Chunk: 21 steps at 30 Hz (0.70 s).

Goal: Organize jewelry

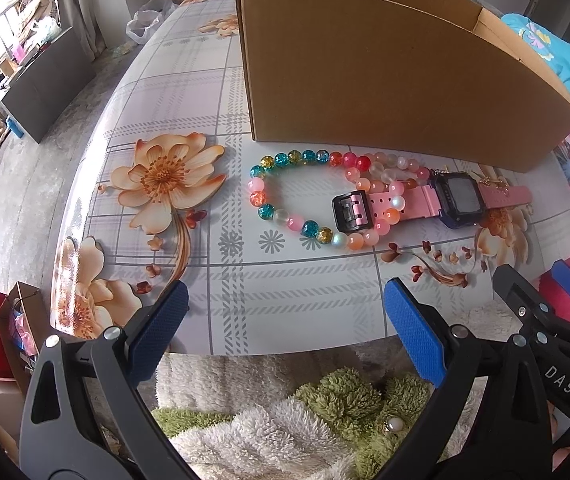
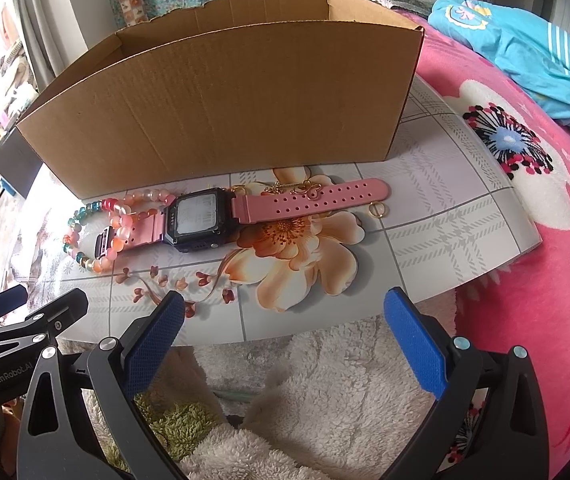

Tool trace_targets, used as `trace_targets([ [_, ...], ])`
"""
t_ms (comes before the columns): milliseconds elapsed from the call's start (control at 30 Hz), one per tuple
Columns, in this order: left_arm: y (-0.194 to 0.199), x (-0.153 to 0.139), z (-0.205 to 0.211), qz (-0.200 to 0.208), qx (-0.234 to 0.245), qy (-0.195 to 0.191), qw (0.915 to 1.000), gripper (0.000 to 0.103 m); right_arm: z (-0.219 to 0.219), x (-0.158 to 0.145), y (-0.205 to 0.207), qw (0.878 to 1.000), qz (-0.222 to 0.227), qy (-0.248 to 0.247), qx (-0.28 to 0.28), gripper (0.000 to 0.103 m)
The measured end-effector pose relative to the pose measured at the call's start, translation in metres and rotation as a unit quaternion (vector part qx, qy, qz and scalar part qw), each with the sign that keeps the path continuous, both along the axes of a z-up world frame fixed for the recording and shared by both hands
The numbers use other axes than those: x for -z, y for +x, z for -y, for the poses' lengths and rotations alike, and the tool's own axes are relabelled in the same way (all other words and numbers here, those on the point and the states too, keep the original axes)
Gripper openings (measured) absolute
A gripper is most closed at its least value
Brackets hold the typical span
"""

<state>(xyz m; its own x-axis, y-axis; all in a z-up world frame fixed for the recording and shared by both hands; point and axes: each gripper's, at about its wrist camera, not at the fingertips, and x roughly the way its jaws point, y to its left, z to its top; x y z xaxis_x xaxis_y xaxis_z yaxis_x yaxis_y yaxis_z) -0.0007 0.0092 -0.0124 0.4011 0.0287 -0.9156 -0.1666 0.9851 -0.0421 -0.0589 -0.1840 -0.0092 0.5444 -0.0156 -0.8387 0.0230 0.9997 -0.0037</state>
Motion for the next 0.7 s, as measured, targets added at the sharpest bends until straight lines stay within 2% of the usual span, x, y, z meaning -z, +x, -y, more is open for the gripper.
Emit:
trace_targets([
  [700,-0.0015,-0.0003,-0.0036,0.007,-0.001,0.005,1.0000,0.095,0.0008,-0.0008,0.0014,1.000,0.005,0.001,0.001,0.097],
])
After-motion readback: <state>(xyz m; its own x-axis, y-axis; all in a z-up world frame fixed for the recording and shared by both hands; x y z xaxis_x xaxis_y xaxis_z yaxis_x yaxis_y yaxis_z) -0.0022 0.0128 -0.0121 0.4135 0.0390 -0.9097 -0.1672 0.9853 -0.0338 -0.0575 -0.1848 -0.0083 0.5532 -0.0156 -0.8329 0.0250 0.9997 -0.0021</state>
